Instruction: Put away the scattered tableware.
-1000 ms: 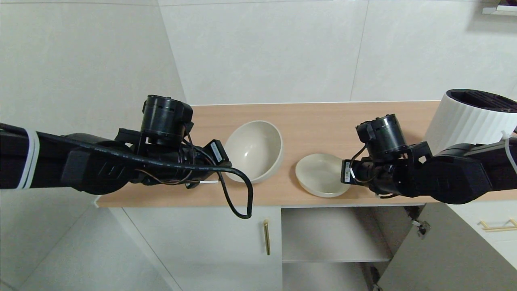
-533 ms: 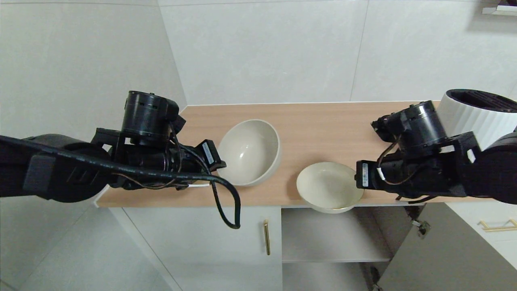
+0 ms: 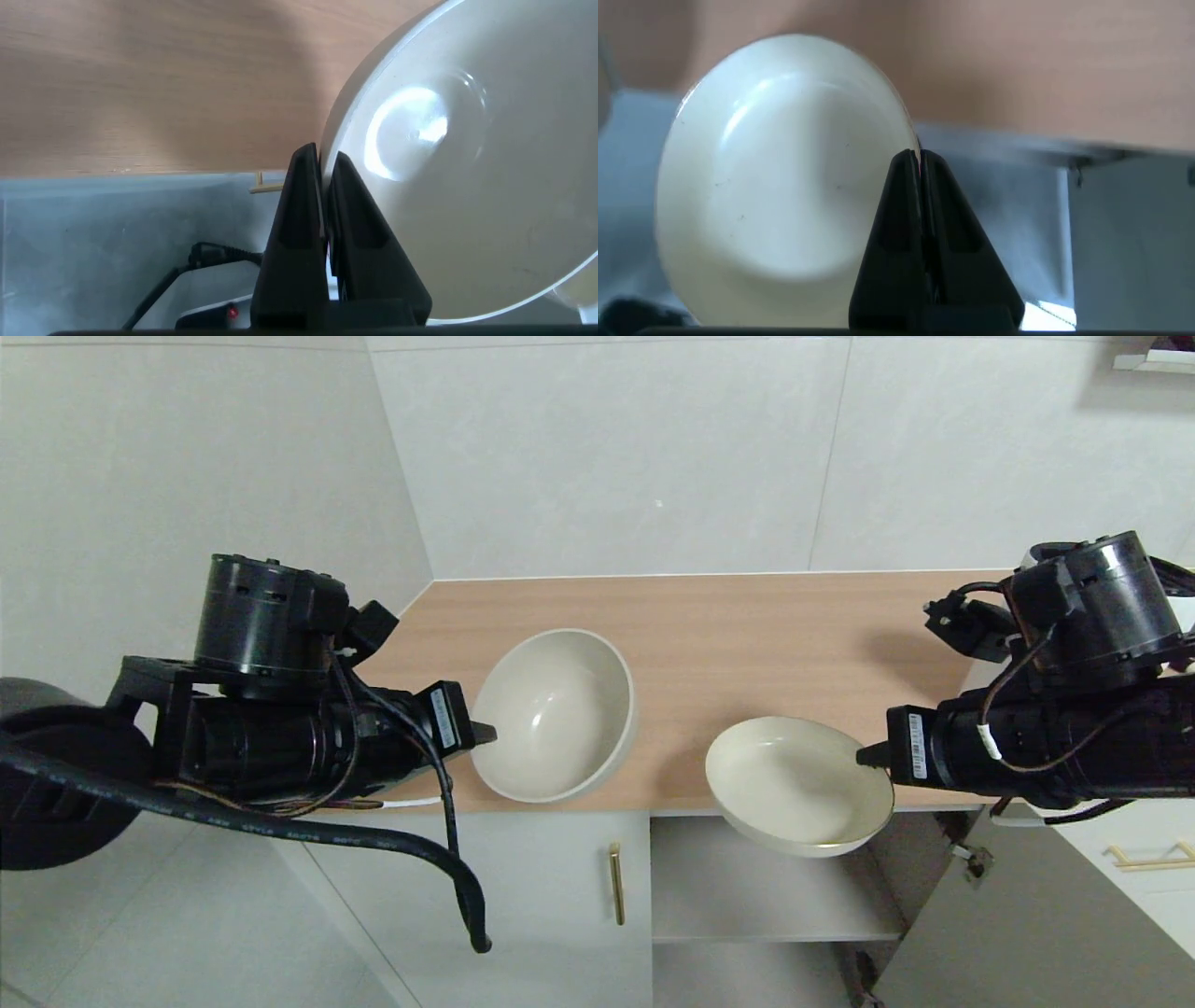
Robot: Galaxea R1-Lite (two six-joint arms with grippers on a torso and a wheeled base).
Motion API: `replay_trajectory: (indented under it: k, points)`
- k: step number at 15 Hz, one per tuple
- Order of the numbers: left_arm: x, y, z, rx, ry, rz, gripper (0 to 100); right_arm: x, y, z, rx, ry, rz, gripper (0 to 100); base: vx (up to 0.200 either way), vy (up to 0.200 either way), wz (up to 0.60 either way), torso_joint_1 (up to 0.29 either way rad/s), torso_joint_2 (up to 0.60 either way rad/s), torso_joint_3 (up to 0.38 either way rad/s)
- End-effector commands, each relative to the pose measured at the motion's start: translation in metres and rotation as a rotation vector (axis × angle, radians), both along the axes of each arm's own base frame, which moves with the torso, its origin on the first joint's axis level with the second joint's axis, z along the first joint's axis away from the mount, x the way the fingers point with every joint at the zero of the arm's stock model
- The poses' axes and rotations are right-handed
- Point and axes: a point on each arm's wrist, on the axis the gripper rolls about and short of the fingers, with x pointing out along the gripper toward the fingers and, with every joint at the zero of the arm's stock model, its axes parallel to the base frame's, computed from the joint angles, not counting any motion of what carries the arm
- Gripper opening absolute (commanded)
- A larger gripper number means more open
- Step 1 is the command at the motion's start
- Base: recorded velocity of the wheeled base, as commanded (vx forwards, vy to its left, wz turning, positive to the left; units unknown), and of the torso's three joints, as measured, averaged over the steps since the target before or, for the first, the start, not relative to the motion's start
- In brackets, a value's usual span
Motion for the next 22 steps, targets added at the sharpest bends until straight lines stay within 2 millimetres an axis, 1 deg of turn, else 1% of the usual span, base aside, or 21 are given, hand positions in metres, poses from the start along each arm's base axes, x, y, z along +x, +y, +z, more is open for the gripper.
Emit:
replay_trajectory:
  k: [1,3,6,11,14,17,19,22]
  points:
    - [-0.002,0.001,0.002,-0.003,-0.006,0.001,0,-0.001,-0.002,-0.001,-0.001,0.004,-0.005,0,0.000,0.000,0.00,0.000,0.00,0.000]
    - [-0.002,0.001,0.002,-0.002,-0.003,0.001,0,-0.002,-0.003,-0.003,-0.006,0.005,-0.002,0,0.000,0.000,0.00,0.000,0.00,0.000]
    - [-0.003,0.001,0.002,-0.003,-0.003,-0.003,0,-0.002,-0.002,-0.006,-0.014,0.013,0.000,0,-0.200,0.000,0.00,0.006,0.00,0.004]
    - [-0.006,-0.001,0.000,0.005,0.001,-0.018,0,0.000,-0.001,-0.010,-0.033,0.025,0.010,0,0.000,0.000,0.00,0.000,0.00,0.000]
    - [-0.008,0.000,-0.003,0.037,-0.005,-0.039,0,0.002,0.000,-0.015,-0.046,0.039,0.012,0,0.000,0.000,0.00,0.000,0.00,0.000]
    - [-0.014,0.001,-0.003,0.051,-0.013,-0.064,0,0.002,0.001,-0.019,-0.062,0.047,0.021,0,0.000,0.000,0.00,0.000,0.00,0.000]
    - [-0.018,0.002,-0.004,0.056,-0.019,-0.110,0,0.003,0.001,-0.020,-0.068,0.047,0.026,0,0.000,0.000,0.00,-0.110,0.26,0.144]
    - [-0.019,0.002,-0.004,0.058,-0.017,-0.114,0,0.003,0.001,-0.022,-0.074,0.053,0.031,0,0.000,0.000,0.00,-0.188,0.44,0.256]
